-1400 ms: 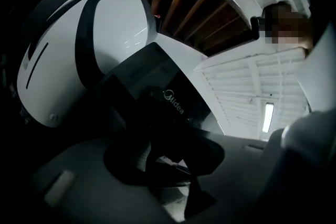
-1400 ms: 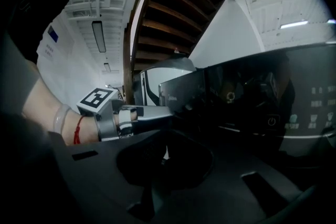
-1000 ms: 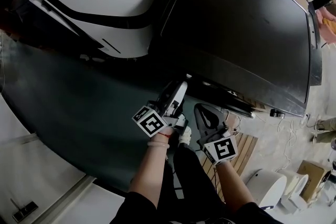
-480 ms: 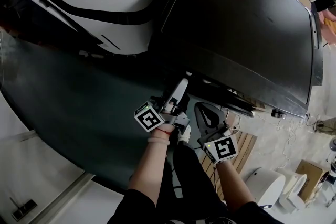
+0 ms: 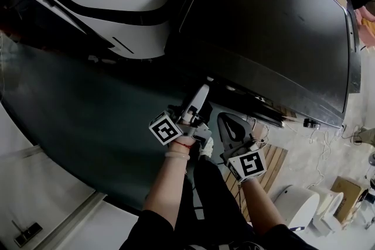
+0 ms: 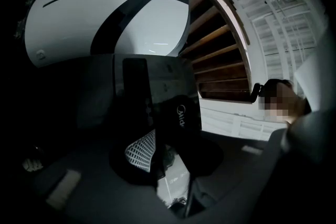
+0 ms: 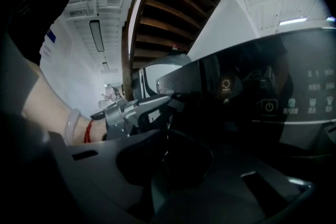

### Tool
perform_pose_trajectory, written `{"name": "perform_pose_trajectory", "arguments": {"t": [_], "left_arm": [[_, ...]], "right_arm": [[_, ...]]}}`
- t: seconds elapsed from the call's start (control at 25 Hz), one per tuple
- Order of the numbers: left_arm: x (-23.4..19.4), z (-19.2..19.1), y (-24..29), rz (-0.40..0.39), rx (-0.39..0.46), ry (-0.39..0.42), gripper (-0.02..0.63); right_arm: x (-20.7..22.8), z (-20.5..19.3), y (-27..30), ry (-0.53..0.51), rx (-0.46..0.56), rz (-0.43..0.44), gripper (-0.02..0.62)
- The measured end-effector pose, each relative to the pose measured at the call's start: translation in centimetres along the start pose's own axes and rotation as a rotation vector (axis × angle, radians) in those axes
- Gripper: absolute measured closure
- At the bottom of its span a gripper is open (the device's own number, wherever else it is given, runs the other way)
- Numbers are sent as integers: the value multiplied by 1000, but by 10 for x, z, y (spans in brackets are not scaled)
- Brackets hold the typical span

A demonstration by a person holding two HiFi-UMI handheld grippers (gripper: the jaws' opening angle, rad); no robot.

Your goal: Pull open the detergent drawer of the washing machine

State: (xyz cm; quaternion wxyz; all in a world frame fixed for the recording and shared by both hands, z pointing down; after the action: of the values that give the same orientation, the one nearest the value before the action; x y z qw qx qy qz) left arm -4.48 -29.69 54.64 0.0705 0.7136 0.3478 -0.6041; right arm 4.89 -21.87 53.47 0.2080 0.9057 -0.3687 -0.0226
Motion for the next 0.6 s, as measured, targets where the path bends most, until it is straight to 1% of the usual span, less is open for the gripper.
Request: {"name": "perform_pose_trajectory", "arguments": {"t": [0.24,0.44,0.6], "left_arm": [[2,-2,-9,7,-6,12,488],[5,-5,-17,17,-24,14,488],[10,-8,-27,-3,-14,3,488]], "right_arm": [[-5,1,-3,18,0,-1,580],[-9,0,-6,11,17,-18,580],[-18,-1,-11,32,10,-32,580]]}}
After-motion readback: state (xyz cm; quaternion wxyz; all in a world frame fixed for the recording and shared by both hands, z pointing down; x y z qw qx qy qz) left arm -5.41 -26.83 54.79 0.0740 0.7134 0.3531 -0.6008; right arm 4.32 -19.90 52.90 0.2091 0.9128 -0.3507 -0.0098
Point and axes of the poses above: the fingertips, and each gripper's own axes: y forward along the fingers, x to its right, z out of its top, the point moved 3 cm from there along -y, backward along the fingers, and after that the axes turned 7 degrees about -x, right-handed, at the moved point
